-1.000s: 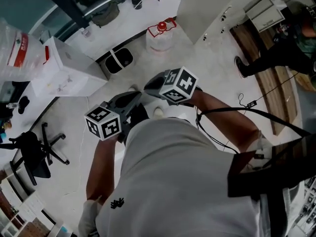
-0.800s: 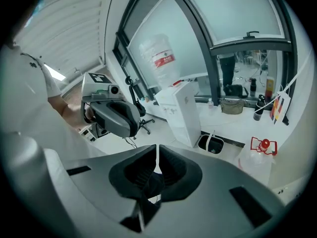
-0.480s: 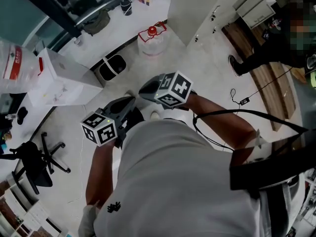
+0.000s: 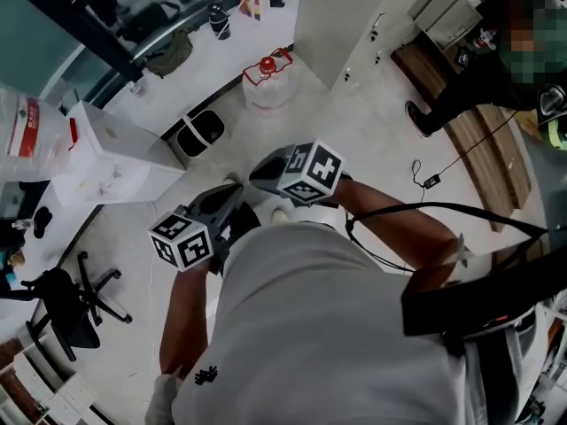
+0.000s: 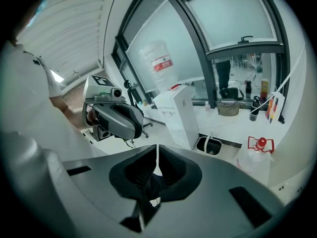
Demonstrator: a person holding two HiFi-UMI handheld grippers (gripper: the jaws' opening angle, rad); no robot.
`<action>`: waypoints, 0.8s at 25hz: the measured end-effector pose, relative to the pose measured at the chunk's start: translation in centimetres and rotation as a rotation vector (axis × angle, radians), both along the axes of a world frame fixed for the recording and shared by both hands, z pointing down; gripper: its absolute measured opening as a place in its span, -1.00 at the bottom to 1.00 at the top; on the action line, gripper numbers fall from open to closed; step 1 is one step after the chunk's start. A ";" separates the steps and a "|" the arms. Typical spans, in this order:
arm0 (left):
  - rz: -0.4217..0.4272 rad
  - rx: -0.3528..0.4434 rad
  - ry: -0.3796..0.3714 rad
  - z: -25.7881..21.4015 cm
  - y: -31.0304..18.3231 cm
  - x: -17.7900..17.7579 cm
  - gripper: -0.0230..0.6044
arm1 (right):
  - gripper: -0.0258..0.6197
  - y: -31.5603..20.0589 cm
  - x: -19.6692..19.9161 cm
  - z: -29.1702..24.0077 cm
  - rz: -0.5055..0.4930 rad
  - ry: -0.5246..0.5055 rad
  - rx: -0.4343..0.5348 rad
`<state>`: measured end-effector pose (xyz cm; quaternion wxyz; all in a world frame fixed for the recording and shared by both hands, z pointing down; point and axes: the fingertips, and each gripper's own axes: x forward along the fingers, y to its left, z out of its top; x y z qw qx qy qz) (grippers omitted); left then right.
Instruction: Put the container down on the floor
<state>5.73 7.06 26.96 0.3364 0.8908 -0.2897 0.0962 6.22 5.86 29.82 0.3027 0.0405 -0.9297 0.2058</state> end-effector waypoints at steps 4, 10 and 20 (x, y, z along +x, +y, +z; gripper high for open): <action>-0.012 0.008 0.003 -0.2 -0.1 -0.2 -0.89 | -0.84 0.5 0.1 0.0 -0.003 -0.001 -0.003; -0.030 0.007 0.006 0.0 -0.6 -0.2 -0.89 | -0.85 0.6 0.5 0.4 -0.005 0.003 -0.003; -0.016 -0.010 0.009 1.0 -0.6 0.0 -0.90 | -0.86 0.8 0.3 1.1 0.004 0.007 0.013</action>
